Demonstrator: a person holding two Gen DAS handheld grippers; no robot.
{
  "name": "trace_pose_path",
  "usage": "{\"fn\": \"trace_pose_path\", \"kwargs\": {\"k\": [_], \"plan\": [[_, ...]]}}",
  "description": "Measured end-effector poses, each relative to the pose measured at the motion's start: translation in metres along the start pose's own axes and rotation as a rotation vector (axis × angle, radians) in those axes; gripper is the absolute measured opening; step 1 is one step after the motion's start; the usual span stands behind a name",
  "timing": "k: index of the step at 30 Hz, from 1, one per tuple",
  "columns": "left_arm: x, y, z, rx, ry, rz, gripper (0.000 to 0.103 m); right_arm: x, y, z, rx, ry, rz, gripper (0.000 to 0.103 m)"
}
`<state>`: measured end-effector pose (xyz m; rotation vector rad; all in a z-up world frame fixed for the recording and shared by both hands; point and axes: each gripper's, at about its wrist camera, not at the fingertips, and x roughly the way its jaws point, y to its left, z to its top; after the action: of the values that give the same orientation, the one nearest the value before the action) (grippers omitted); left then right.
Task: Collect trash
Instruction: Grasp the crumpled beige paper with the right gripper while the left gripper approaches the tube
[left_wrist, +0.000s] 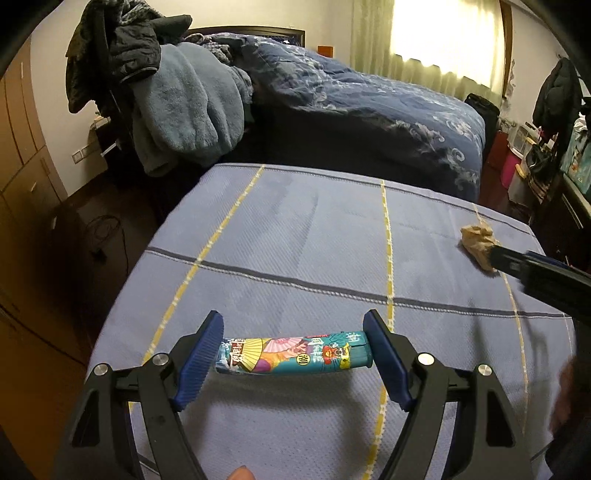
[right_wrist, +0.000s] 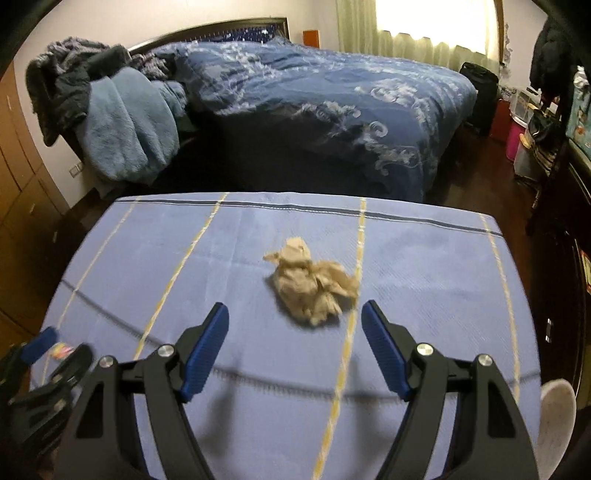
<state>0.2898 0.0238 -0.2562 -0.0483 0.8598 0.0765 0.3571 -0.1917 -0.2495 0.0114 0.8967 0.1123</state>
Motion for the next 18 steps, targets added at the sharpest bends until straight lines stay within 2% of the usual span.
{"fn": "trace_pose_path", "kwargs": {"k": [6, 7, 8, 10, 11, 13, 16, 18], "plan": [[0.002, 0.003, 0.004, 0.007, 0.007, -0.003, 0.078, 0.036, 0.008, 0.016, -0.008, 0.031, 0.000, 0.075], [0.003, 0.002, 0.005, 0.009, 0.009, -0.008, 0.064, 0.038, 0.009, 0.017, -0.011, 0.032, 0.000, 0.073], [0.004, 0.001, 0.005, 0.013, 0.018, -0.011, 0.055, 0.040, 0.010, 0.018, -0.012, 0.036, 0.000, 0.071], [0.007, 0.000, 0.007, 0.018, 0.034, -0.015, 0.055, 0.045, 0.010, 0.018, -0.011, 0.051, -0.005, 0.054], [0.007, -0.002, 0.007, 0.018, 0.030, -0.017, 0.055, 0.046, 0.010, 0.018, -0.010, 0.054, -0.014, 0.051], [0.005, -0.004, 0.008, 0.025, 0.022, -0.017, 0.055, 0.046, 0.008, 0.016, -0.012, 0.050, -0.033, 0.031], [0.004, -0.009, 0.009, 0.031, 0.015, -0.024, 0.055, 0.042, 0.002, 0.013, -0.004, 0.048, -0.016, 0.023], [0.003, -0.011, 0.008, 0.034, 0.012, -0.024, 0.051, 0.038, 0.000, 0.011, -0.005, 0.048, -0.009, 0.022]]}}
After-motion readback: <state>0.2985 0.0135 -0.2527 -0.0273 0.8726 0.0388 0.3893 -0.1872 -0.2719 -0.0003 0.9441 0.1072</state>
